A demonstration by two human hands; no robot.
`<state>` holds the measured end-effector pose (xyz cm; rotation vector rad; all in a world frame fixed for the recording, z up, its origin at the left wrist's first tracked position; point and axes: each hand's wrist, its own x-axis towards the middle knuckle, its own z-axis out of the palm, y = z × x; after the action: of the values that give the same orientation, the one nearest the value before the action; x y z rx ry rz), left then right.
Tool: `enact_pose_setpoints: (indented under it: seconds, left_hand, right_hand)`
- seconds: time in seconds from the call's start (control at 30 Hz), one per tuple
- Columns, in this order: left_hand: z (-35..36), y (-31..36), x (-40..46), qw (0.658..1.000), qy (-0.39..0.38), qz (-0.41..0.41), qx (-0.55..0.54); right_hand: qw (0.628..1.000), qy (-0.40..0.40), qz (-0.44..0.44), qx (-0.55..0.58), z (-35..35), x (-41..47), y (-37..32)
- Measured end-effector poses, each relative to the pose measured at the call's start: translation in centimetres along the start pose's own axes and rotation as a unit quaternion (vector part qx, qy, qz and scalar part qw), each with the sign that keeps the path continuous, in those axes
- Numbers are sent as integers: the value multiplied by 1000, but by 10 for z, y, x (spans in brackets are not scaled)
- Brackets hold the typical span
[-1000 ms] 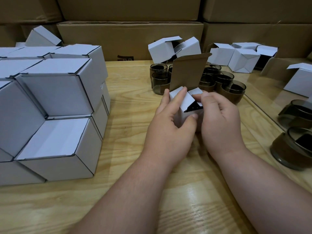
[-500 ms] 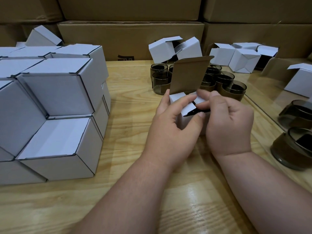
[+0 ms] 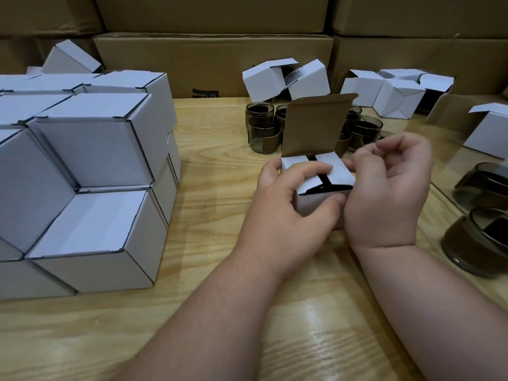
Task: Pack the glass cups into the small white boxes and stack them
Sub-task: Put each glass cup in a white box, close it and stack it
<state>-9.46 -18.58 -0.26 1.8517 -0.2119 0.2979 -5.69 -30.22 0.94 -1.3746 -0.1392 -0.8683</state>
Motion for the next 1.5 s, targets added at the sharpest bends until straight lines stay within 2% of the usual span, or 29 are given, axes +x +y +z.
enact_pose_setpoints:
  seconds: [0.1, 0.2, 0.37, 0.9, 1.2, 1.33, 1.5]
  left_hand:
    - [-1, 2, -1, 1000, -13, 8, -7]
    - [-1, 3, -2, 1000, -18, 11, -13]
    - [-2, 0, 0, 1000, -17, 13, 9]
    - [-1, 2, 2, 1000, -13, 7, -12]
    - [-1, 4, 2, 999, -16, 20, -23]
    - [-2, 5, 2, 997, -21, 31, -64]
    - [-5, 8, 3, 986, -6, 26, -166]
  right_hand:
    - [996, 25, 78, 19, -2, 4, 2]
    - [981, -14, 188, 44, -6, 8, 5]
    - [960, -74, 245, 110, -7, 10, 8]
    - [956, -110, 205, 180, 0, -1, -3]
    - [973, -121, 157, 116, -2, -1, -3]
    - [973, -137, 154, 102, -2, -1, -4]
    - [974, -150, 147, 84, -2, -3, -5]
